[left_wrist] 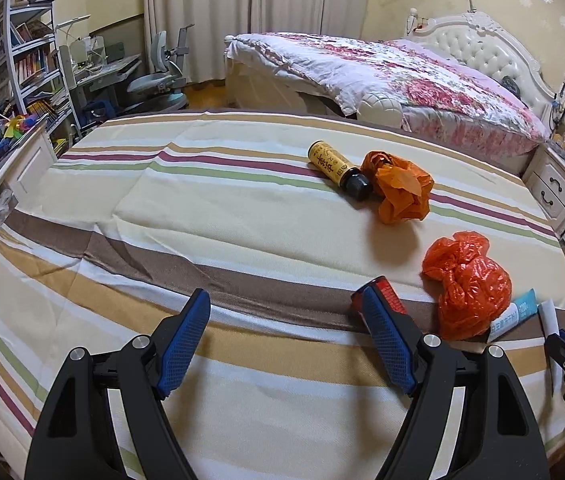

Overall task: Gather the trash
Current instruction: 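Grasp the red can with the left tool while the right tool holds the white tube, then carry the red can and white tube with both tools over the trash bin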

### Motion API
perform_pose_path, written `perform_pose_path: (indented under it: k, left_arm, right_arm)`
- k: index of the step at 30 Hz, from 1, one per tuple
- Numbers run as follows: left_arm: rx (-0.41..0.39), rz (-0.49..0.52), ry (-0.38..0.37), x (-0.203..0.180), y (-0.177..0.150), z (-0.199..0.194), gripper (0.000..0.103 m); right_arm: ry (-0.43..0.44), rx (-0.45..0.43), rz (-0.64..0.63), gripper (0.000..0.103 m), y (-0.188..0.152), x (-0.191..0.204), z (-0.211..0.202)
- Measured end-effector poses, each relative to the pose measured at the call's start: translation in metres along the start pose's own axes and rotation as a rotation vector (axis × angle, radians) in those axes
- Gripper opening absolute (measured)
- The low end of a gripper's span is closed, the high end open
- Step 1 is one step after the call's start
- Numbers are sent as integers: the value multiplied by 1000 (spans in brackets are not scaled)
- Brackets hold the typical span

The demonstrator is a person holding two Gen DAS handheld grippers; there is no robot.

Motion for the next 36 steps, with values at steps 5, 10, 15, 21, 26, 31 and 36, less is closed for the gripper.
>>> perform_pose_path:
  k: [5, 10, 15, 21, 26, 31, 36]
  left_arm:
    - [0, 19, -30, -19, -3, -2, 76]
    - [15, 64, -30, -35, -8, 3, 76]
    - [22, 59, -44, -30, -14, 1, 73]
    - [47, 72, -80, -26, -16, 5, 51]
    - [48, 101, -105, -32, -20, 4, 36]
    - [34, 132, -109, -37, -24, 1, 34]
    - [28, 143, -120, -38, -25, -1, 28]
  right_arm:
    - [-1, 0, -1, 19, 0, 0, 0]
    - [1, 0, 0, 19, -1, 0, 0]
    - [0, -1, -1, 19, 0, 1, 0]
    - [1, -1, -1, 19, -1, 0, 0]
    - [-3, -1, -3, 19, -1, 1, 1]
    - [-2, -1, -4, 19, 1, 1, 1]
    - [-3, -2, -4, 19, 1, 2, 1]
Point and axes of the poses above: each gripper's, at about its wrist camera, not at the fingertips, and z roughly the way its jaws point, x to its left, y to its top, the point moved 6 cm from there along z, roughly the way its jaws point, and after that the axes turned 6 degrees about x, right-handed, at the moved point
